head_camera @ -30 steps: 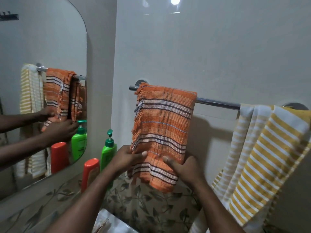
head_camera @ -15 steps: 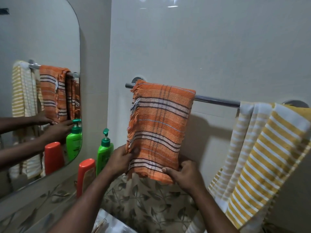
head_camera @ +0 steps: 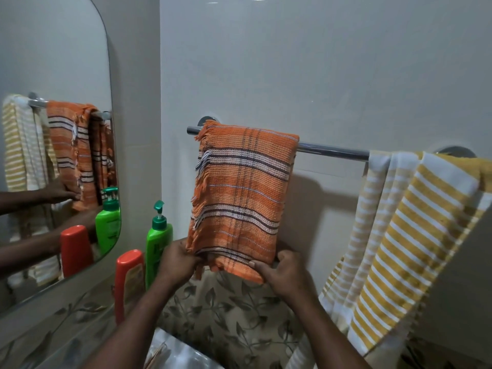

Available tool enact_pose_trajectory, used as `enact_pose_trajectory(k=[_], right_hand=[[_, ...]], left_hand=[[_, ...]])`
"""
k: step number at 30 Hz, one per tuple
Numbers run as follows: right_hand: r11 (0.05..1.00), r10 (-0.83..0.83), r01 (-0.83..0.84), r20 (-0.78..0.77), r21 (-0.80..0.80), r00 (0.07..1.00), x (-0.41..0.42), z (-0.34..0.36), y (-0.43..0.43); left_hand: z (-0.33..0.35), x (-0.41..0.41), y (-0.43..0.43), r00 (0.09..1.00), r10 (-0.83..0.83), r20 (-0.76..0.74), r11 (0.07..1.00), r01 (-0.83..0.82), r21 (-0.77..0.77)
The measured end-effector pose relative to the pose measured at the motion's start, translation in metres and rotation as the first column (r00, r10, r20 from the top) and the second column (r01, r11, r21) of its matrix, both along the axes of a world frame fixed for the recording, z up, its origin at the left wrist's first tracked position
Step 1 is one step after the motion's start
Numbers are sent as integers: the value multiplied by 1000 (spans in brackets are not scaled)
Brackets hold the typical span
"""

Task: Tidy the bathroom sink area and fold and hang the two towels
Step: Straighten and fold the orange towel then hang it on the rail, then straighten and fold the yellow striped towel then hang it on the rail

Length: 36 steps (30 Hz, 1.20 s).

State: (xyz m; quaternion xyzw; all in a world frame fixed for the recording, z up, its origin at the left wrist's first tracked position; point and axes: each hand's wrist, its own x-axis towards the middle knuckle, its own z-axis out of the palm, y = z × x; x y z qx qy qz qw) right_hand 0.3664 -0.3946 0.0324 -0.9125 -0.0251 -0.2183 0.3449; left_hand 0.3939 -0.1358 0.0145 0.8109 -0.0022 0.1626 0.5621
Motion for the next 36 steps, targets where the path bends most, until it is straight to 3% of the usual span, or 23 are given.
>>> enact_pose_trajectory(k=[11,15,19,24,27,30,32,36], right_hand=[[999,-2,2,5,54,1000,6,-12,5],[994,20,-18,-9,110,1000,-1,-9,5],[986,56,-52,-19,159,998,-13,-7,3],[983,65,-73,50,168,997,-37,1,2],[983,-11,-19,162,184,987,-59,16,0],[985,-26,-40,374,167,927,-83,37,-9],[988,-69,-15,536,152,842,-100,51,-22],[947,-315,248,755,207,575,-129,75,-63]], left_hand=[[6,-14,-16,988,153,-38,987,-151,52],[6,-25,-25,989,147,-10,989,-147,0],[5,-43,-42,932,308,191,946,-321,43],[17,-81,-76,720,396,570,808,-568,157],[32,-96,-98,680,227,697,852,-486,196],[54,-102,-123,692,20,721,929,-279,242],[71,-104,-143,736,-94,670,965,-98,244],[104,-106,-186,751,-261,607,960,134,247]])
